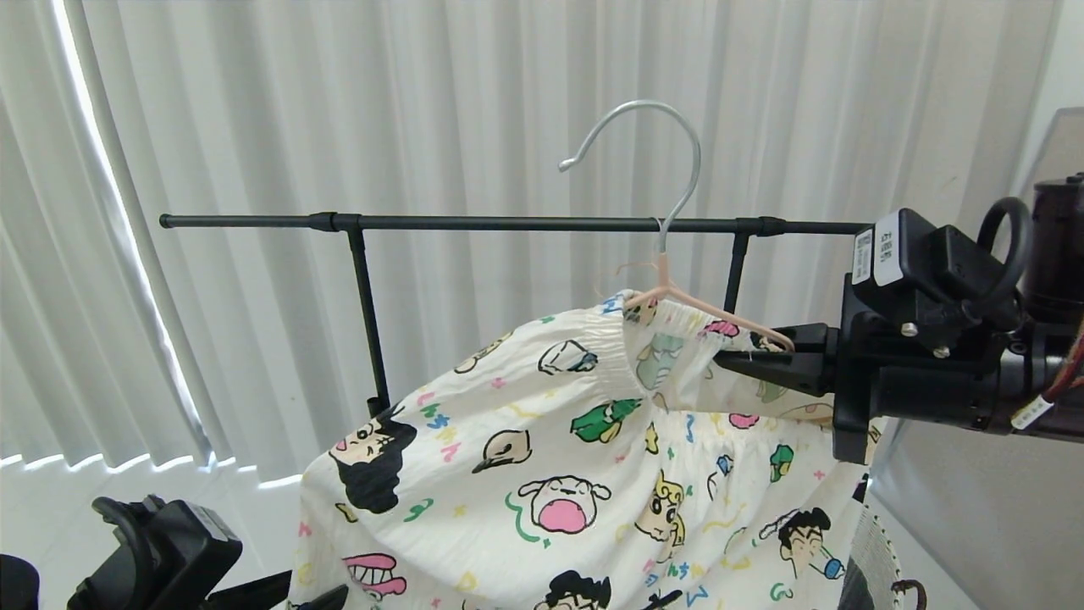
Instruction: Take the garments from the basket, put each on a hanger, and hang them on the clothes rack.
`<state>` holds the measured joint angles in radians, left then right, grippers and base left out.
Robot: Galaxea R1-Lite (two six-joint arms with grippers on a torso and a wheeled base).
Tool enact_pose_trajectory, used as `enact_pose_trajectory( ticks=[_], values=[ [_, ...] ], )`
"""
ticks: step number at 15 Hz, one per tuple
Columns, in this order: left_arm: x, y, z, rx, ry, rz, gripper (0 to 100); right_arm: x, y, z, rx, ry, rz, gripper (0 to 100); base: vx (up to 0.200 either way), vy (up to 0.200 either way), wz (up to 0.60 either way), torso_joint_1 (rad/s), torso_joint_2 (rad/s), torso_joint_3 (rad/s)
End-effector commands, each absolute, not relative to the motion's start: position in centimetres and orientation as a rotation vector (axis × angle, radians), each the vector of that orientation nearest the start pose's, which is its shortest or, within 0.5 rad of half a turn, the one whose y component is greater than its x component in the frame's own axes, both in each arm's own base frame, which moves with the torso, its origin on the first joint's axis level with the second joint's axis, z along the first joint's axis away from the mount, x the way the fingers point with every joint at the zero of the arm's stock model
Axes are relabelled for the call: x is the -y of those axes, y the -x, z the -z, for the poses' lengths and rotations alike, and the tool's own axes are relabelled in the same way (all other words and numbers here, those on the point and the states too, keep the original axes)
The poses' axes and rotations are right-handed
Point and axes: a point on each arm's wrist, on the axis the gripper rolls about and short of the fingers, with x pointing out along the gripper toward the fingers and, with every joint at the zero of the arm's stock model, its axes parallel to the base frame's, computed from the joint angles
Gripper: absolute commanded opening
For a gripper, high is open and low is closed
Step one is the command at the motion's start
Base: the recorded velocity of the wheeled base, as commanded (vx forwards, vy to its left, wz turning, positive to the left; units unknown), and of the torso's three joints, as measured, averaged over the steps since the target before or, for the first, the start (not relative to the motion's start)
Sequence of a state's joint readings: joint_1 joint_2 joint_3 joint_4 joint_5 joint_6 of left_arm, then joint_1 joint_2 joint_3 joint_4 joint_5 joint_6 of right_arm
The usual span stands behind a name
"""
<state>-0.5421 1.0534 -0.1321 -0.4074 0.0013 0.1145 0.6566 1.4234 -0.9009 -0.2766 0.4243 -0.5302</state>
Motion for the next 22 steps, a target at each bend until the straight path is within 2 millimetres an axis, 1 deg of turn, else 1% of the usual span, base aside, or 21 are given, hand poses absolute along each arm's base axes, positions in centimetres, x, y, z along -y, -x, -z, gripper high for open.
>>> enact_pose_trajectory(
  ticks=[1, 3, 5, 6, 7, 11, 13, 17, 22],
  values=[
    [5.5, -9.1, -11.7, -0.47, -0.248, 0.553, 0, -15.5, -18.5, -25.1, 0.038, 0.505, -1.121, 0, 0.0, 0.0, 0.0, 0.0, 0.0, 0.0],
    [5.3, -9.2, -11.7, -0.467, -0.242, 0.541, 0, -15.5, -18.5, -25.1, 0.036, 0.505, -1.12, 0, 0.0, 0.0, 0.0, 0.0, 0.0, 0.0],
    [4.8, -9.2, -11.8, -0.461, -0.236, 0.491, 0, -15.0, -18.6, -24.5, 0.011, 0.506, -1.099, 0, 0.0, 0.0, 0.0, 0.0, 0.0, 0.0],
    [4.6, -9.3, -11.8, -0.461, -0.234, 0.467, 0, -14.8, -18.6, -24.5, 0.015, 0.504, -1.091, 0, 0.0, 0.0, 0.0, 0.0, 0.0, 0.0],
    [4.1, -9.6, -11.8, -0.468, -0.231, 0.392, 0, -14.4, -18.8, -24.6, 0.022, 0.502, -1.071, 0, 0.0, 0.0, 0.0, 0.0, 0.0, 0.0],
    [3.6, -9.0, -10.8, -0.504, -0.239, 0.354, 0, -14.1, -19.1, -25.0, 0.031, 0.464, -1.044, 0, 0.0, 0.0, 0.0, 0.0, 0.0, 0.0],
    [3.3, -8.8, -10.0, -0.541, -0.262, 0.293, 0, -14.1, -19.2, -25.4, 0.047, 0.431, -1.023, 0, 0.0, 0.0, 0.0, 0.0, 0.0, 0.0],
    [3.1, -8.4, -9.2, -0.578, -0.277, 0.287, 0, -14.1, -19.3, -25.6, 0.046, 0.386, -0.987, 0, 0.0, 0.0, 0.0, 0.0, 0.0, 0.0],
    [3.1, -8.4, -9.4, -0.568, -0.275, 0.277, 0, -14.1, -19.3, -25.7, 0.048, 0.38, -0.984, 0, 0.0, 0.0, 0.0, 0.0, 0.0, 0.0]
  ],
)
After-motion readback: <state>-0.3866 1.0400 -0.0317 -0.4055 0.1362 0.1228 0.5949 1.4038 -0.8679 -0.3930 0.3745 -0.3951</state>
